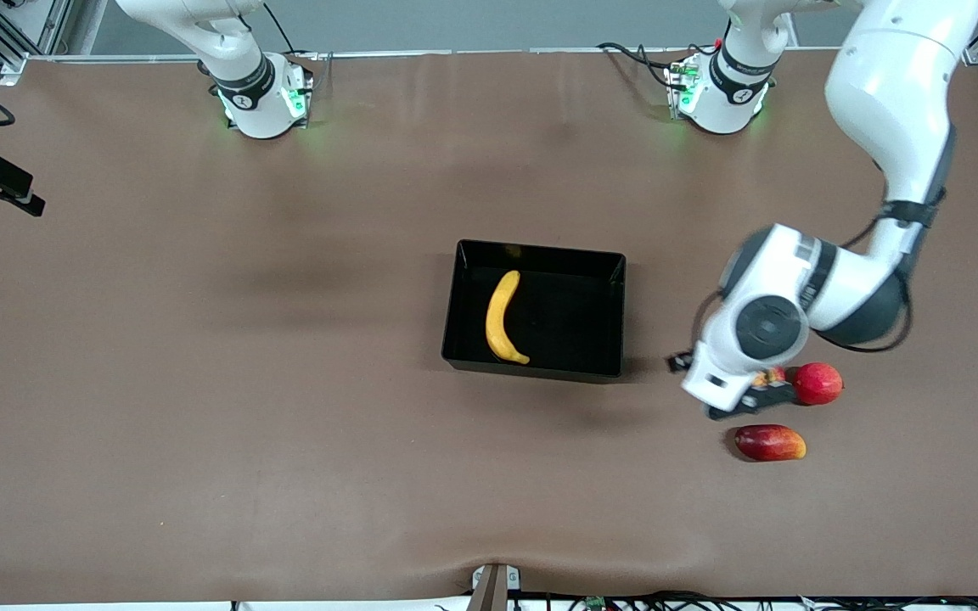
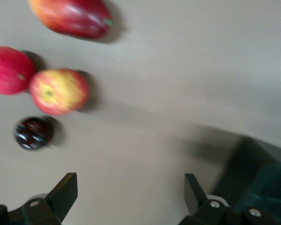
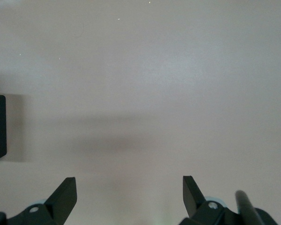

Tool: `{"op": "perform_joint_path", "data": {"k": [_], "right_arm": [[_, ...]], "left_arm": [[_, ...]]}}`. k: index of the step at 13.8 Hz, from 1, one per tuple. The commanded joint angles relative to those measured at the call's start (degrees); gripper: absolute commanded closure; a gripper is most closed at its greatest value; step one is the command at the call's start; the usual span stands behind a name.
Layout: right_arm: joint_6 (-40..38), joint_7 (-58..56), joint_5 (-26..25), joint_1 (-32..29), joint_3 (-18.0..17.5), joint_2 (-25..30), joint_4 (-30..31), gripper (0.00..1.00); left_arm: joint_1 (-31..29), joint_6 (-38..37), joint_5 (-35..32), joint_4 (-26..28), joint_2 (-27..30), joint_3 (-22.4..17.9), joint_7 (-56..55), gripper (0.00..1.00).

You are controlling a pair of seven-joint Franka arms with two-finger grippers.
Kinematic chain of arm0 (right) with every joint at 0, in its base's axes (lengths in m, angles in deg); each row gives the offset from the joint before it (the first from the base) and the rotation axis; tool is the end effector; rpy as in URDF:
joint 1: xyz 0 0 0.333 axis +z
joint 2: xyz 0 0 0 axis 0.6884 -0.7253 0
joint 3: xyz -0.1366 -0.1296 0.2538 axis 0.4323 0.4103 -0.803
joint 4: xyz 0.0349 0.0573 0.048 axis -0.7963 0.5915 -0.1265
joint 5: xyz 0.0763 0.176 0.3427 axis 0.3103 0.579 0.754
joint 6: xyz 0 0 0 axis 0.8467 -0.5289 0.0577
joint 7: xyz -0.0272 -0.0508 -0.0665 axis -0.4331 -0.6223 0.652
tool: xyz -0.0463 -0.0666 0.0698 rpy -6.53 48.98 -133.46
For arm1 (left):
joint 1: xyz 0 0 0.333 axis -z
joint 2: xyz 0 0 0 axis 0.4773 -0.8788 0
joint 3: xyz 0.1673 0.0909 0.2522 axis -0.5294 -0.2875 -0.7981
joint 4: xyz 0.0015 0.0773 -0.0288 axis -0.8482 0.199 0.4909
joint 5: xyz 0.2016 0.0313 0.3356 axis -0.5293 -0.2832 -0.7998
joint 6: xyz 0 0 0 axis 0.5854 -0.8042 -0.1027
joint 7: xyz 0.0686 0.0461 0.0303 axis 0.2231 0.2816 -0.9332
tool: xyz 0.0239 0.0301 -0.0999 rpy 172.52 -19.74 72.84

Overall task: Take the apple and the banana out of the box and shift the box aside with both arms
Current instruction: 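Move the left gripper back to the box and lower onto the banana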

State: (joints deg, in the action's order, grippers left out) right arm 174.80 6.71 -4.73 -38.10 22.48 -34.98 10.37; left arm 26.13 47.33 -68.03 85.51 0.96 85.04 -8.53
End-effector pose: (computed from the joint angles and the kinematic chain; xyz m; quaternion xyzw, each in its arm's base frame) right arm 0.5353 -0.0441 0.6575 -0.9998 0.0123 0.0016 0.0142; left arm 0.6388 -0.2378 0.3251 -0.9887 -0.1038 0.0633 0.0879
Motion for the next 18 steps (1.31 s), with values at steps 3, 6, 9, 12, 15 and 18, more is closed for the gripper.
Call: {"op": "perform_joint_path", "data": {"k": [3, 6, 9, 12, 15, 18], "right_arm": [[-0.3, -0.2, -0.7, -1.3, -0.9, -0.5, -0.8, 0.0], [-0.3, -0.3, -0.7, -1.3, -0.9, -0.5, -0.8, 0.0], [-0.3, -0.3, -0.7, -1.3, -0.9, -0.5, -0.8, 0.0], [-0.3, -0.3, -0.7, -1.3, -0.9, -0.5, -0.8, 0.0], [-0.3, -0.4, -0.7, -1.5, -0.8, -0.5, -0.8, 0.0], [-0.3, -0.3, -0.6, -1.8, -0.8, -0.5, -0.8, 0.0]], "left_arm": [[10.1, 7.1, -0.5, -0.1, -2.7, 2.0, -1.7, 0.0], [12.5, 16.2, -0.5, -0.1, -5.1, 2.0, -1.7, 0.0], [17.5, 21.8, -0.5, -0.1, -8.0, 0.1, -2.6, 0.0], [21.3, 26.6, -0.6, 0.0, -10.8, -1.8, -4.2, 0.0], [26.4, 30.2, -0.5, -0.2, -12.5, -6.8, -5.0, 0.0], [29.3, 31.3, -0.6, -0.2, -13.4, -9.6, -4.1, 0.1]]}}
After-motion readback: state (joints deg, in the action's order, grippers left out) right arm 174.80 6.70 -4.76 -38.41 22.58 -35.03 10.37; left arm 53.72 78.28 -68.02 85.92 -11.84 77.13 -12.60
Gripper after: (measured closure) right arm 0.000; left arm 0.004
